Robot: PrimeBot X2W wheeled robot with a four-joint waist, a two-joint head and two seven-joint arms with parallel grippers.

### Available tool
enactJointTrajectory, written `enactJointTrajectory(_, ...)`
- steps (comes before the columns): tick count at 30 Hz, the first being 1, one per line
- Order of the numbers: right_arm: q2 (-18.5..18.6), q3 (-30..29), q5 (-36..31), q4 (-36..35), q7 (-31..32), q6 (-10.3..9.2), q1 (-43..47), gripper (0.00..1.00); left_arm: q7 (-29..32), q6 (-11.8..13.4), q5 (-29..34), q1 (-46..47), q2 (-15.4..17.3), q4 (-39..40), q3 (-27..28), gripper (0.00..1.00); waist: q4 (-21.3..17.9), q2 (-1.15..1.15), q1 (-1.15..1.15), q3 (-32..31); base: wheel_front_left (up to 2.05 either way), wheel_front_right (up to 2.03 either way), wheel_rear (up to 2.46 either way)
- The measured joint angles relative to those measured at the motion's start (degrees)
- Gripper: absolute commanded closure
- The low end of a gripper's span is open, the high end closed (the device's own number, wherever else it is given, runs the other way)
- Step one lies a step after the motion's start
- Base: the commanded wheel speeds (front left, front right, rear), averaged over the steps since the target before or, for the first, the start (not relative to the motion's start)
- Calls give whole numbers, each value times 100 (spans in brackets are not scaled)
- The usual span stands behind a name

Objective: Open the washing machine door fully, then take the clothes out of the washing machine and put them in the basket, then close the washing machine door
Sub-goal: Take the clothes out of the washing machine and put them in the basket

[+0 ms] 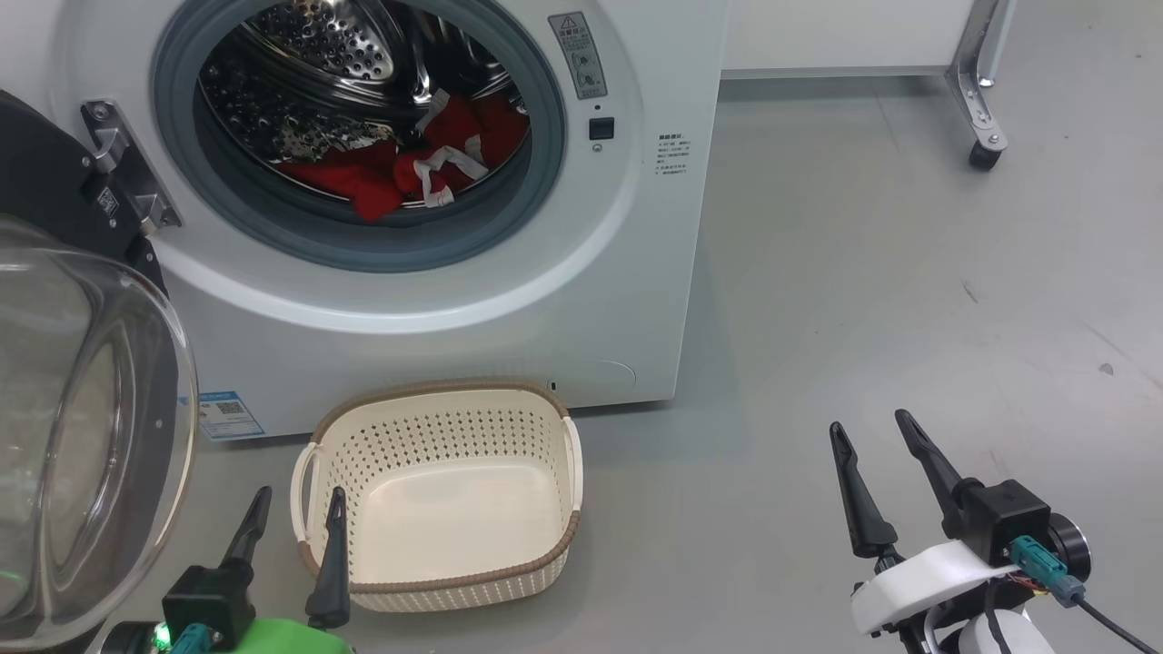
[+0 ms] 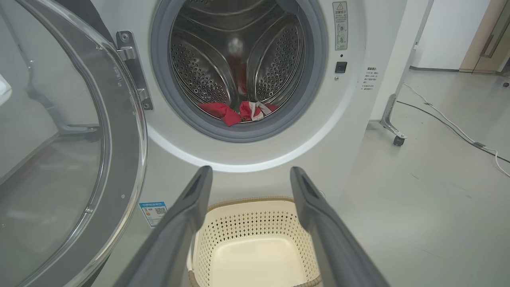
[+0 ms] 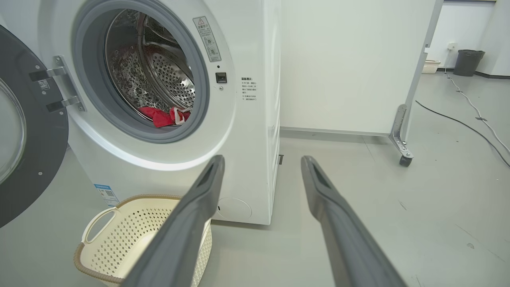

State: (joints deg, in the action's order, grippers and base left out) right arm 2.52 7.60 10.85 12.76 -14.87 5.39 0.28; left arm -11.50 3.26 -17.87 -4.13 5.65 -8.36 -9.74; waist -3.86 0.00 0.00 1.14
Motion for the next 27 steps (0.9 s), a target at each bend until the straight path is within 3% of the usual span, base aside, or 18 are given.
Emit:
enactJointTrajectory(13, 0, 20, 0, 0, 0, -1, 0, 0, 1, 0, 0, 0, 0, -1, -30, 0, -10, 0, 0, 2, 71, -71, 0)
enactJointTrajectory(27, -1, 35, 8, 0, 0, -3, 0, 0, 2, 0, 0, 0, 1, 30, -35, 0, -25, 0, 0, 59, 18, -18, 0)
